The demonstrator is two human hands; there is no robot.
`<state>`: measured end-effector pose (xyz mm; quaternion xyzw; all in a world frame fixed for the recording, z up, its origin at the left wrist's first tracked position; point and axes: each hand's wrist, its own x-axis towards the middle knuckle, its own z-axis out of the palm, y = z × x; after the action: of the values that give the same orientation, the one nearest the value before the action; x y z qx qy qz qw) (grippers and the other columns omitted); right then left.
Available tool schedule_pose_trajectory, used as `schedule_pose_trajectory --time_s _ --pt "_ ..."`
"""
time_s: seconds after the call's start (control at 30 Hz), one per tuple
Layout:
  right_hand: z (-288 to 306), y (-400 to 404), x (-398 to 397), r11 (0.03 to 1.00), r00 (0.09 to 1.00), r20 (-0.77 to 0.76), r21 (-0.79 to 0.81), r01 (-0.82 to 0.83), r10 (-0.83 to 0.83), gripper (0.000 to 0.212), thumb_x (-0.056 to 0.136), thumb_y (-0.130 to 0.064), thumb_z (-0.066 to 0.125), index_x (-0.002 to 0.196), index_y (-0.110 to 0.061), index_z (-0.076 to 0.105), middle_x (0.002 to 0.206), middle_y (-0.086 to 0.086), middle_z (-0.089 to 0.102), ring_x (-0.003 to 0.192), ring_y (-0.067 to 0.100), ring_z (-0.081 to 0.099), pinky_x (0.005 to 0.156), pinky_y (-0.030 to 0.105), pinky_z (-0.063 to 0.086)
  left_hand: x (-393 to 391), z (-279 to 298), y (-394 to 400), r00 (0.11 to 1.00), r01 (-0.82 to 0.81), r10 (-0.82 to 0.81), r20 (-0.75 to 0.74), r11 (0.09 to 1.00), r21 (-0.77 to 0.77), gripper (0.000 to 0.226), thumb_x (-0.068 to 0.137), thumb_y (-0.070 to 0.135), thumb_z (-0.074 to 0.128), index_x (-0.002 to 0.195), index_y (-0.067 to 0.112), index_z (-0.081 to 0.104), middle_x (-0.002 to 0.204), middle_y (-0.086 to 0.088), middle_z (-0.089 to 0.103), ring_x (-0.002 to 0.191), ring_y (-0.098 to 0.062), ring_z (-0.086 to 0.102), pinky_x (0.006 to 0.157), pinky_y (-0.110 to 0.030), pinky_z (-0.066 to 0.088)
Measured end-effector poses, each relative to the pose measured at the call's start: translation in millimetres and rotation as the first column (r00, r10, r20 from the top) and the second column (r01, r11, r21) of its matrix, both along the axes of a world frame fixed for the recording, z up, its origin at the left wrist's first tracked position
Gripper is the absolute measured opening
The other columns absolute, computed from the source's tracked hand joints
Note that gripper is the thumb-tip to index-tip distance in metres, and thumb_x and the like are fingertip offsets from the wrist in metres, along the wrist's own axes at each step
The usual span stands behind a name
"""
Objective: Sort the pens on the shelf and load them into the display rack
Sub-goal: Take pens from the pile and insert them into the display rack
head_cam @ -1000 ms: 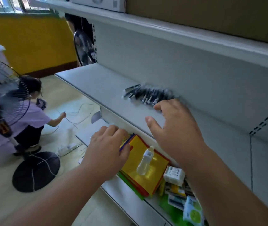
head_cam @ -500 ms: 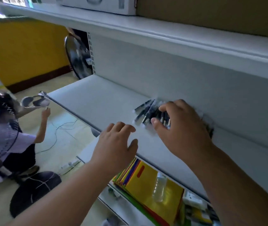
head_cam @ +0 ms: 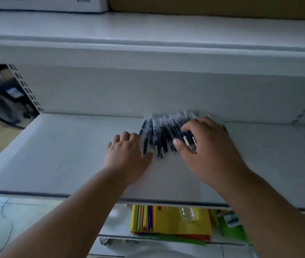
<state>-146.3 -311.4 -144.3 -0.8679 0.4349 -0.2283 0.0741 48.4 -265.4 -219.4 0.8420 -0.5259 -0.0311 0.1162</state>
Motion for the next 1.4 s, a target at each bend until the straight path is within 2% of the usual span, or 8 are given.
schedule_pose_trajectory --time_s 0.27,0.47,0.6,0.7,0.83,0.97,1.17,1.4 --pt "-3.3 4.6 3.9 0.998 0.998 0.000 0.002 0.059 -0.059 0.033 0.090 -0.044 0.058 0.110 -0.019 0.060 0.110 -0.002 0.057 0.096 0.017 0.052 0.079 0.030 0.040 12.2 8.6 -33.1 1.000 0.016 -0.018 0.022 0.997 0.079 0.042 0.093 0.042 0.046 0.119 0.009 0.053 0.122 -0.014 0.058 0.115 -0.033 0.053 0.089 -0.038 0.043" --pt "-6.6 4.8 15.2 0.998 0.998 0.013 -0.031 0.054 -0.053 0.033 0.091 -0.044 0.059 0.113 -0.020 0.060 0.111 -0.004 0.057 0.086 0.011 0.046 0.076 0.025 0.032 19.2 11.1 -39.1 0.994 0.061 -0.074 0.081 0.985 0.160 0.028 0.092 0.033 0.045 0.068 0.019 0.043 0.079 -0.006 0.056 0.074 -0.025 0.050 0.062 -0.028 0.038" --pt "-12.5 2.7 22.8 0.999 0.999 0.035 -0.009 0.031 -0.030 0.031 0.091 -0.043 0.061 0.112 -0.019 0.060 0.108 -0.004 0.058 0.082 0.010 0.046 0.074 0.027 0.036 23.9 15.6 -22.3 0.996 0.060 -0.054 -0.066 0.993 0.106 0.029 0.096 0.028 0.042 0.069 0.017 0.044 0.070 -0.003 0.050 0.063 -0.021 0.048 0.053 -0.029 0.033" --pt "-19.1 -0.7 29.0 0.999 0.998 0.053 0.032 0.022 -0.024 0.026 0.091 -0.040 0.063 0.106 -0.019 0.061 0.098 -0.006 0.057 0.087 0.013 0.052 0.076 0.029 0.043 25.1 12.5 0.6 0.975 0.058 -0.083 -0.205 0.991 -0.123 0.030 0.098 0.026 0.039 0.070 0.016 0.039 0.070 -0.005 0.049 0.063 -0.026 0.046 0.054 -0.034 0.030" --pt "-29.7 -0.9 42.3 0.986 0.999 -0.010 0.161 0.049 -0.048 0.020 0.093 -0.038 0.060 0.103 -0.020 0.058 0.089 -0.008 0.060 0.082 0.013 0.057 0.073 0.032 0.050 14.2 12.3 30.8 0.822 -0.014 -0.195 -0.535 0.932 -0.362 0.023 0.097 0.023 0.040 0.076 0.016 0.045 0.065 -0.006 0.060 0.054 -0.022 0.058 0.052 -0.036 0.046" --pt "-42.2 2.1 54.1 0.979 0.989 -0.109 0.165 0.117 -0.100 0.018 0.096 -0.034 0.053 0.105 -0.020 0.056 0.091 -0.003 0.064 0.087 0.019 0.060 0.071 0.030 0.047 7.9 13.2 46.7 0.658 -0.118 -0.243 -0.713 0.902 -0.416 0.018 0.101 0.016 0.040 0.086 0.015 0.049 0.060 0.001 0.057 0.046 -0.016 0.050 0.047 -0.030 0.041" --pt "-52.5 5.6 64.8 0.962 0.972 -0.191 0.208 0.178 -0.138 0.017 0.096 -0.026 0.055 0.109 -0.016 0.054 0.094 0.002 0.063 0.082 0.021 0.057 0.064 0.028 0.037 20.9 3.5 59.4 0.535 -0.177 -0.211 -0.818 0.919 -0.352 0.020 0.103 0.011 0.038 0.101 0.021 0.055 0.073 0.006 0.066 0.047 -0.019 0.052 0.050 -0.030 0.039" --pt "-47.8 4.5 42.5 0.887 0.981 0.053 0.440 0.143 -0.185 0.029 0.096 -0.022 0.058 0.123 -0.014 0.058 0.096 -0.003 0.065 0.078 0.009 0.060 0.060 0.020 0.044 18.4 -1.2 51.7 0.466 -0.182 -0.198 -0.862 0.932 -0.313 0.024 0.098 0.015 0.041 0.095 0.032 0.059 0.067 0.006 0.065 0.052 -0.027 0.058 0.062 -0.044 0.045"
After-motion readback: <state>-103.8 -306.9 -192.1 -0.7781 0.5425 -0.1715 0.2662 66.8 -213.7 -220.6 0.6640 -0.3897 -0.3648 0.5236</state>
